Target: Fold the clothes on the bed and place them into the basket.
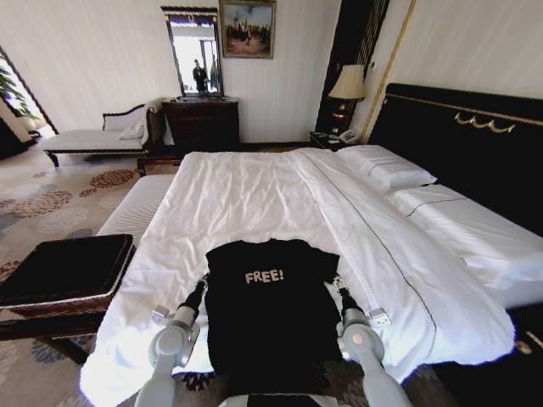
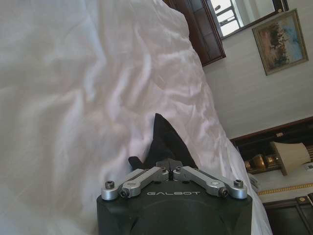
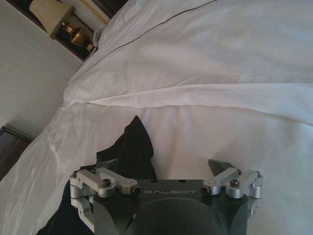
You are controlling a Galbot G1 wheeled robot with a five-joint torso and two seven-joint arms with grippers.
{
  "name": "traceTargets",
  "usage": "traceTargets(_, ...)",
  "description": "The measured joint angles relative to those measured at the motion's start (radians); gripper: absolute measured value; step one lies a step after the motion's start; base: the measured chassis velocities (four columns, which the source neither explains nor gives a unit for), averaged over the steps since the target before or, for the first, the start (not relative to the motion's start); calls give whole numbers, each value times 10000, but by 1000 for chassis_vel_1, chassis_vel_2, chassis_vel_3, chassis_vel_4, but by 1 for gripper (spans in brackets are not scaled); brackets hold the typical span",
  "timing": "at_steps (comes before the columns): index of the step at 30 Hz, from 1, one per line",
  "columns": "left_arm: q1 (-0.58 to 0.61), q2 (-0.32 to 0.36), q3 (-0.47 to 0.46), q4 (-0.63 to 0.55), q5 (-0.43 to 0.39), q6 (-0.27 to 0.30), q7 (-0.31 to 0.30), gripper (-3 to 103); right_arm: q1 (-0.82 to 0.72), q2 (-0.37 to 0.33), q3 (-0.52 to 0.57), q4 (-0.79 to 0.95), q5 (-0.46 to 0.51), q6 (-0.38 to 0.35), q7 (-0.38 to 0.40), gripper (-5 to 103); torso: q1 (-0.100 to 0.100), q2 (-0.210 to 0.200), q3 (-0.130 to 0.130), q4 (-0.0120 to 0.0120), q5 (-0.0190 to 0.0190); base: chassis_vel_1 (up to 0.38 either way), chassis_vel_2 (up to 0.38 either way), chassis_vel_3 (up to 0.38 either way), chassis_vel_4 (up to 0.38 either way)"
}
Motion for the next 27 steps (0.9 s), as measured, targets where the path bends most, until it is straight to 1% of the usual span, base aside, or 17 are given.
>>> traceTargets(2, 101, 27, -214, -77, -184, -9, 15, 8, 29, 2, -27, -43, -2, -1, 1, 100, 0, 0, 0, 1, 0, 0, 0, 0, 0)
traceTargets(4, 125, 29, -275, -101, -269, -11, 18, 8, 31, 7, -38, -54, -5, -1, 0, 100, 0, 0, 0, 1, 0, 0, 0, 0, 0)
traceTargets(6, 161, 23, -398, -119, -429, -18, 25, 19, 34, 23, -58, -77, -11, -1, 0, 100, 0, 0, 0, 1, 0, 0, 0, 0, 0)
traceTargets(7, 161, 23, -398, -119, -429, -18, 25, 19, 34, 23, -58, -77, -11, -1, 0, 100, 0, 0, 0, 1, 0, 0, 0, 0, 0)
traceTargets(9, 167, 12, -440, -100, -485, -20, 27, 30, 33, 25, -63, -88, -12, -1, 0, 100, 0, 0, 0, 1, 0, 0, 0, 0, 0)
traceTargets(10, 167, -1, -458, -64, -521, -21, 28, 30, 30, 24, -64, -93, -12, -1, 0, 100, 0, 0, 0, 0, 0, 0, 0, 0, 0)
traceTargets(11, 157, -23, -477, 6, -600, -19, 20, 41, 29, 11, -58, -96, -12, -2, 0, 100, 0, 0, 0, 0, 0, 0, 0, 0, 0)
traceTargets(13, 145, -32, -480, 56, -644, -11, -1, 41, 30, 5, -52, -97, -12, -2, 0, 100, 0, 0, 0, 0, 0, 0, 0, 0, 0)
traceTargets(16, 111, -37, -441, 263, -662, 11, -44, 58, 60, 6, -42, -97, -6, -6, 10, 100, 0, 1, 0, 0, 1, 0, 0, 0, 0)
traceTargets(17, 111, -37, -441, 263, -662, 11, -44, 58, 60, 6, -42, -97, -6, -6, 10, 100, 0, 1, 0, 0, 1, 0, 0, 0, 0)
traceTargets(19, 97, -47, -417, 429, -649, 19, -44, 69, 86, 11, -42, -104, -4, -13, 15, 100, 0, 0, 0, 1, 0, 0, 0, 0, 0)
traceTargets(20, 73, -58, -400, 524, -641, 19, -45, 69, 93, 14, -44, -124, -4, -15, 16, 100, 0, 0, 0, 2, 0, 0, 0, 0, 0)
traceTargets(21, 6, -77, -368, 653, -631, 11, -44, 74, 102, 15, -48, -153, -5, -18, 18, 100, 0, 0, 0, 1, 0, 0, 0, 0, 0)
traceTargets(22, 6, -77, -368, 653, -631, 11, -44, 74, 102, 15, -48, -153, -5, -18, 18, 100, 0, 0, 0, 1, 0, 0, 0, 0, 0)
traceTargets(24, -133, -110, -320, 794, -621, 3, -44, 85, 110, 15, -56, -183, -5, -20, 18, 100, 0, 0, 0, 0, 1, 0, 0, 0, 0)
traceTargets(25, -133, -110, -320, 794, -621, 3, -44, 85, 110, 15, -56, -183, -5, -20, 18, 100, 0, 0, 0, 0, 1, 0, 0, 0, 0)
traceTargets(27, -283, -146, -250, 902, -602, 0, -43, 74, 117, 19, -72, -203, -10, -20, 20, 100, 0, 0, 0, 0, 1, 0, 0, 0, 0)
